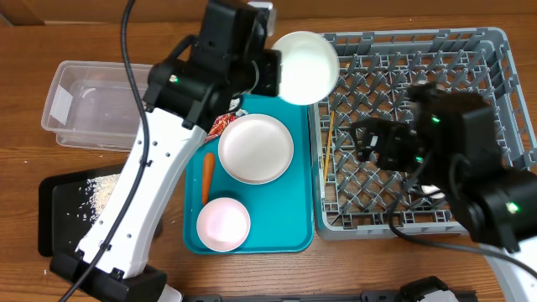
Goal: Sort waste into correct bins and load items into the dishwasher
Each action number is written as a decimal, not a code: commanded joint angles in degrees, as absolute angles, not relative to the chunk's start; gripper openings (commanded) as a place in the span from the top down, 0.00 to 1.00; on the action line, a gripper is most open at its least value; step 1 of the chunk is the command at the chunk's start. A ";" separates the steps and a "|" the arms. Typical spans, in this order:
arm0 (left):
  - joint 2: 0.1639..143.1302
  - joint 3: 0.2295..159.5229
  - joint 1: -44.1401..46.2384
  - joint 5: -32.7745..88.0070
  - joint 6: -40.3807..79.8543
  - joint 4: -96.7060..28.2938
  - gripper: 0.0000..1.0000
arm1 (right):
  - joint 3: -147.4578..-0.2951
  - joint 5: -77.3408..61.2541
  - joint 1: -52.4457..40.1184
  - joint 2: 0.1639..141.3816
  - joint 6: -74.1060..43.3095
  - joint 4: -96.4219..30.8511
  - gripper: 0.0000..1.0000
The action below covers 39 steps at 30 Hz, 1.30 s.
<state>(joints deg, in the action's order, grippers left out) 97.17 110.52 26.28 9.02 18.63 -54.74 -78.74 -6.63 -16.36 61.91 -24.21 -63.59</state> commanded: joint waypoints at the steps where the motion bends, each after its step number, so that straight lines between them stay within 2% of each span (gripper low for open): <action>1: 99.24 111.46 26.79 17.82 23.35 -50.81 0.96 | -79.26 -0.49 -12.99 58.24 -26.24 -63.79 0.05; 7: 103.48 111.46 27.18 27.44 25.50 -45.28 0.96 | -79.26 -2.17 -9.54 54.94 -25.32 -65.98 0.01; 12: 107.31 111.46 28.16 26.65 34.15 -44.82 0.96 | -79.26 -1.54 -9.56 54.87 -24.01 -68.25 0.00; 16: 109.08 111.46 28.36 30.83 33.41 -44.97 0.96 | -79.26 -3.79 -9.56 54.87 -23.49 -68.16 0.00; 19: 109.08 111.48 29.47 30.06 32.75 -44.27 0.96 | -79.20 -10.33 -9.63 55.18 -19.20 -66.96 0.00; 22: 109.08 111.48 31.64 29.69 32.40 -42.89 0.96 | -79.20 -11.03 -9.63 56.03 -18.90 -66.11 0.01; 27: 109.08 111.48 36.97 20.25 31.05 -44.62 0.96 | -79.20 -10.66 -9.63 57.95 -18.85 -64.82 0.05; 30: 109.08 111.48 39.70 13.89 31.05 -45.23 0.96 | -79.20 -7.18 -9.63 60.18 -18.87 -65.10 0.09; 36: 108.92 111.53 40.91 13.47 31.09 -46.15 0.96 | -79.20 10.39 -9.61 64.58 -19.53 -66.32 0.12; 39: 108.47 111.61 40.93 13.54 31.09 -47.79 0.96 | -79.20 12.84 -9.61 66.76 -19.53 -65.78 0.13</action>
<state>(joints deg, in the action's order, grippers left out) 109.43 110.52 41.21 15.27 31.57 -47.07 -78.74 4.86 -9.78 65.41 -19.46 -66.39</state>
